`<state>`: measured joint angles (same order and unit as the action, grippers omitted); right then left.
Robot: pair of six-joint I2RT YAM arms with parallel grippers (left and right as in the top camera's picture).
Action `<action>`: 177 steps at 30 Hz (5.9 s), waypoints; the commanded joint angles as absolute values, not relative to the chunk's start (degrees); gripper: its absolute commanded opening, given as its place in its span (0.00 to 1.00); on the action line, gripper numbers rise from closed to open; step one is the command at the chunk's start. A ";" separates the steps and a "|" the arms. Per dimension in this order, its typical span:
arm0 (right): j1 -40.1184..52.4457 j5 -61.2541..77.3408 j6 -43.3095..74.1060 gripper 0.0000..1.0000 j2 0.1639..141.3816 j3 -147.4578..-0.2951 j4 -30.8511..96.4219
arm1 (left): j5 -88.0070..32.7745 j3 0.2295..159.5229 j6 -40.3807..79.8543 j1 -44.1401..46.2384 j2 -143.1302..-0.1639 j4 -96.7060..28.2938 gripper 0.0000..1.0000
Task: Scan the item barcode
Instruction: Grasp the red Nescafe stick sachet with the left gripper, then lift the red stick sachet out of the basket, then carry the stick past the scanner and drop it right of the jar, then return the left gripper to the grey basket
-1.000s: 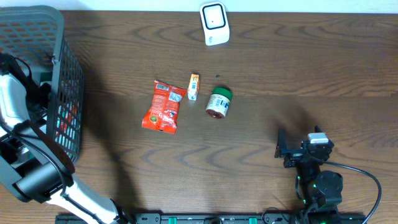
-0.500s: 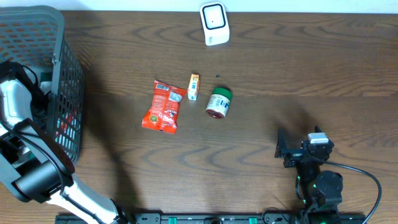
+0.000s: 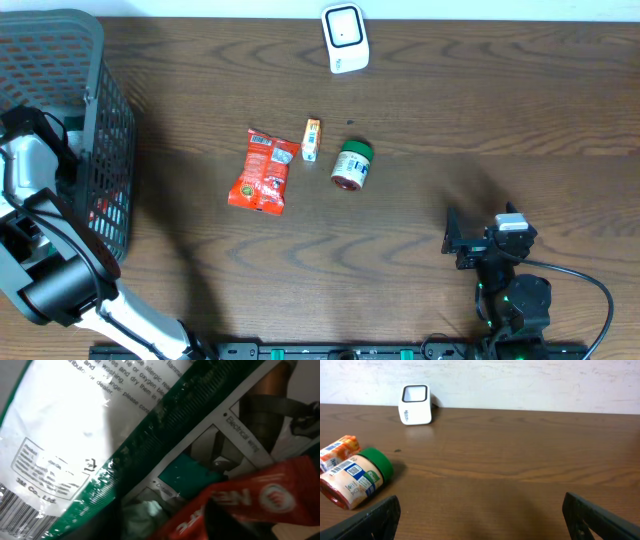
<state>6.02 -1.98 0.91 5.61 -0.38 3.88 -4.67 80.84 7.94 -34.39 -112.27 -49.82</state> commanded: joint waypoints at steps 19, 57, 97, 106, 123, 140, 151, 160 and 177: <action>5.72 -2.48 1.65 0.99 5.54 -0.32 4.08 | -3.81 87.79 10.70 -34.85 -107.79 -47.40 0.08; 5.72 -2.48 1.67 0.99 5.56 -0.32 4.08 | -1.48 89.06 10.81 -34.50 -111.81 -47.22 0.08; 5.72 -2.48 1.67 0.99 5.56 -0.32 4.08 | -43.97 92.84 5.58 15.53 -96.05 -55.18 0.08; 5.72 -2.48 1.67 0.99 5.54 -0.32 4.08 | -44.42 92.84 9.21 26.00 -105.69 -48.88 0.08; 5.72 -2.48 1.67 0.99 5.56 -0.32 4.08 | -28.08 92.84 18.11 38.96 -117.36 -28.91 0.36; 5.72 -2.48 1.67 0.99 5.56 -0.32 4.08 | -22.52 98.67 12.38 33.78 -101.73 -37.87 0.76; 5.72 -2.48 1.67 0.99 5.54 -0.32 4.08 | -5.28 107.44 7.51 6.33 -90.28 -54.15 0.76; 5.72 -2.48 1.67 0.99 5.56 -0.32 4.08 | -5.30 107.04 8.51 -21.41 -94.17 -51.75 0.77; 5.72 -2.48 1.65 0.99 5.56 -0.32 4.08 | -5.32 107.00 9.26 -37.71 -122.17 -69.28 0.90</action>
<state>6.02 -1.98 0.91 5.63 -0.38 3.88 -5.61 107.02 9.15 -37.45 -119.04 -66.78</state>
